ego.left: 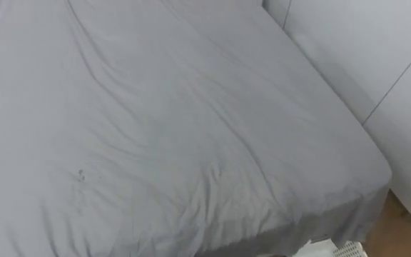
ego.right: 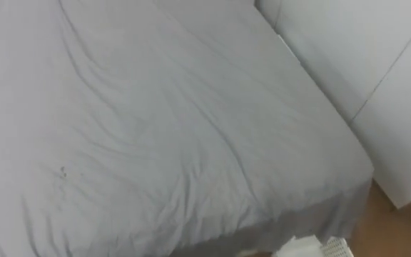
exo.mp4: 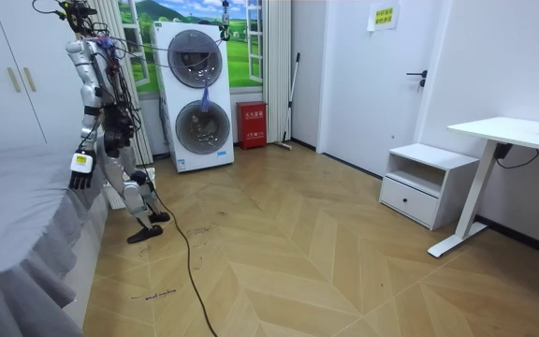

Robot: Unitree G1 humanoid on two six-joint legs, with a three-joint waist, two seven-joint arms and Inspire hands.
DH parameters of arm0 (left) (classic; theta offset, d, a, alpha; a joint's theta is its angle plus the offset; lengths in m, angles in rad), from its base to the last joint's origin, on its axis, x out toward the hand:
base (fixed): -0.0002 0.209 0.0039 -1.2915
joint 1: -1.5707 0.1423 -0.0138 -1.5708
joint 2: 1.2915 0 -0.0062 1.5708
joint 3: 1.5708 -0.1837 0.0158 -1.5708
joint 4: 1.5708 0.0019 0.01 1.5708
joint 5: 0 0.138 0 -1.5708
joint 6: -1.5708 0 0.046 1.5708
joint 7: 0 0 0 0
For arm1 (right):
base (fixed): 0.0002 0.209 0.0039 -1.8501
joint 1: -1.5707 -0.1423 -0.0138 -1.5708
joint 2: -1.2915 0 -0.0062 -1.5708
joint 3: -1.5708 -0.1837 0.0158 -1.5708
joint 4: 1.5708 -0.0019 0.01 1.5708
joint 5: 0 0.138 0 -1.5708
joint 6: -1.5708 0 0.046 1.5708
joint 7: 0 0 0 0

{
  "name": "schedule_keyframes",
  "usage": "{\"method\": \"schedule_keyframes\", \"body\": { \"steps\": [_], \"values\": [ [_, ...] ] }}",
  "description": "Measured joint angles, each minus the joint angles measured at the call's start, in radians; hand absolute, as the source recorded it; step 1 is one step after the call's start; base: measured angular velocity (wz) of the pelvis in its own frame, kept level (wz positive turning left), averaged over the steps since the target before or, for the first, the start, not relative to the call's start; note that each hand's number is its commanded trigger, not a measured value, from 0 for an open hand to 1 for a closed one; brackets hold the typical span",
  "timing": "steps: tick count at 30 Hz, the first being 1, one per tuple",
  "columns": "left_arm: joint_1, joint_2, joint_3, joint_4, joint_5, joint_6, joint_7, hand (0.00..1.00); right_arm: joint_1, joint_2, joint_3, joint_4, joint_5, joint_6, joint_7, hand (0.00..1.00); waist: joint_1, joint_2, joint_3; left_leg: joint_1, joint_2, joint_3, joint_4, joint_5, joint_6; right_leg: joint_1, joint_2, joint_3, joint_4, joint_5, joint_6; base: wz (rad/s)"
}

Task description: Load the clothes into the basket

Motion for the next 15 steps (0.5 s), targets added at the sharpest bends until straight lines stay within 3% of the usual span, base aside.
{"method": "schedule_keyframes", "body": {
  "steps": [1,8,9,10,15],
  "values": [
    [0.005,0.000,0.014,0.000,0.008,0.000,0.002,0.00,-0.002,0.000,0.000,0.000,-0.016,0.000,0.001,0.00,0.006,-0.006,0.0031,0.006,-0.001,-0.002,0.000,0.000,0.000,0.011,-0.001,-0.004,-0.003,-0.001,0.001,0.07],
    [0.017,-0.029,0.084,-0.001,0.046,-0.001,0.025,0.00,-0.013,0.003,0.043,-0.025,-0.068,0.008,0.033,0.00,0.048,-0.007,0.0002,0.007,-0.002,-0.026,0.001,-0.004,0.006,0.027,-0.003,-0.030,-0.011,-0.004,0.007,0.14],
    [0.017,-0.030,0.090,0.000,0.046,-0.001,0.025,0.00,-0.021,0.003,0.063,-0.025,-0.074,0.008,0.033,0.00,0.064,-0.017,0.0043,0.008,-0.002,-0.026,0.001,-0.004,0.006,0.028,-0.003,-0.029,-0.009,-0.004,0.007,0.05],
    [0.018,-0.030,0.103,0.001,0.045,-0.001,0.026,0.00,-0.027,0.006,0.082,-0.025,-0.078,0.008,0.033,0.00,0.070,-0.019,0.0028,0.008,-0.002,-0.027,0.001,-0.004,0.006,0.036,-0.002,-0.033,-0.009,-0.004,0.007,0.05],
    [0.021,-0.030,0.113,0.009,0.065,-0.001,0.033,0.00,-0.039,0.008,0.116,-0.021,-0.095,0.008,0.035,0.00,0.073,-0.025,0.0035,0.007,-0.007,-0.052,0.002,-0.004,0.006,0.045,0.001,-0.055,-0.012,-0.004,0.007,0.13]
  ]
}}
